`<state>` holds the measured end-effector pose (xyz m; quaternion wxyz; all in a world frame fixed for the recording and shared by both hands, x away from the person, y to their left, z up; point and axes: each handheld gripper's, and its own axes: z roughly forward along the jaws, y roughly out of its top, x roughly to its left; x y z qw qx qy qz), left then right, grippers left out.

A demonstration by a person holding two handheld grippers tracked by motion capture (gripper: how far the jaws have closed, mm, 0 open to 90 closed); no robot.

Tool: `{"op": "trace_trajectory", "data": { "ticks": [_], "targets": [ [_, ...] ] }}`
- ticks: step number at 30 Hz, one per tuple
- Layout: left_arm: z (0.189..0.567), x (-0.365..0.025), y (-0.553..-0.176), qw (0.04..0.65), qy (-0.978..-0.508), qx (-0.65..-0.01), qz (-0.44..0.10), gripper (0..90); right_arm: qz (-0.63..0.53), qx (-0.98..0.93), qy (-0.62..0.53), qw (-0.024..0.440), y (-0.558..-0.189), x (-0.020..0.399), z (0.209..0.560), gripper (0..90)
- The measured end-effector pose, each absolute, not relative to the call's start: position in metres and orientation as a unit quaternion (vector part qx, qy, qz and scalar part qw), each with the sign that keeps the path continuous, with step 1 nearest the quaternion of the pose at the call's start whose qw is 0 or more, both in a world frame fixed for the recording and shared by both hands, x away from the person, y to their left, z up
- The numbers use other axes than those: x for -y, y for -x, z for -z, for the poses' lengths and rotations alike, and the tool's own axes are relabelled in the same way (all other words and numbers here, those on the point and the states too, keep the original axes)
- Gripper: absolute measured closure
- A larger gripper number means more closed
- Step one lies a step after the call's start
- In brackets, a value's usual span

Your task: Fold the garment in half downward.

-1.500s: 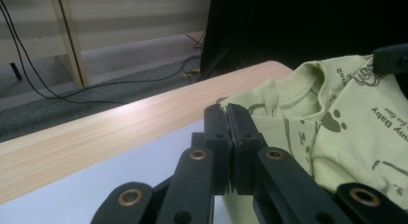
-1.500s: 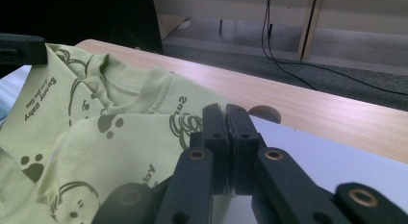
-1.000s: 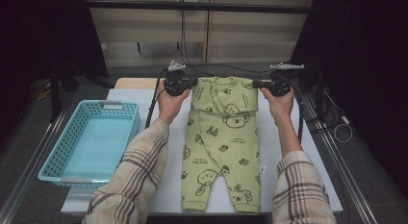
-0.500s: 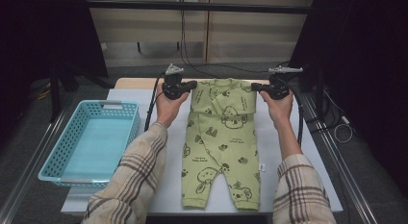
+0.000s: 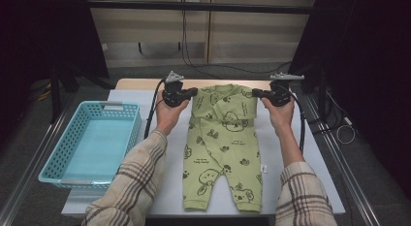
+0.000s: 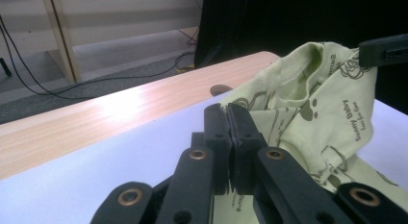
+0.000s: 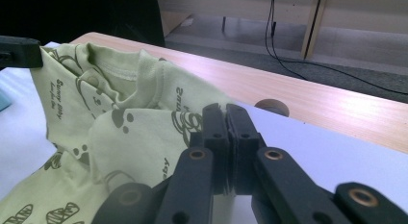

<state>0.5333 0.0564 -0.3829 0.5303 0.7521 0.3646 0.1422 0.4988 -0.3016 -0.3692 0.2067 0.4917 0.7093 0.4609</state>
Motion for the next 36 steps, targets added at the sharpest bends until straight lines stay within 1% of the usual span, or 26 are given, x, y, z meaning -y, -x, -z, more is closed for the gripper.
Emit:
{"op": "trace_trajectory", "data": {
  "ticks": [10,14,17,21,27,31,36],
  "targets": [
    [0.383,-0.061,-0.516,0.539,-0.750,-0.354,-0.148,88.2,-0.474,-0.708,-0.478,0.212,-0.481,0.301,0.368,88.2],
    [0.387,-0.064,-0.507,0.545,-0.749,-0.349,-0.142,88.2,-0.478,-0.710,-0.471,0.213,-0.473,0.299,0.368,88.3],
    [0.394,-0.065,-0.500,0.544,-0.752,-0.344,-0.142,88.2,-0.487,-0.709,-0.465,0.212,-0.465,0.299,0.372,88.2],
    [0.394,-0.069,-0.493,0.539,-0.758,-0.337,-0.146,88.2,-0.491,-0.707,-0.465,0.208,-0.455,0.301,0.378,88.3],
    [0.397,-0.070,-0.478,0.544,-0.759,-0.331,-0.135,88.2,-0.497,-0.708,-0.457,0.208,-0.445,0.300,0.376,88.3],
    [0.398,-0.072,-0.470,0.539,-0.765,-0.320,-0.146,88.3,-0.496,-0.711,-0.452,0.209,-0.436,0.298,0.376,88.3],
    [0.398,-0.073,-0.458,0.537,-0.773,-0.305,-0.142,88.2,-0.493,-0.716,-0.448,0.208,-0.426,0.298,0.377,88.3]
  ]
}}
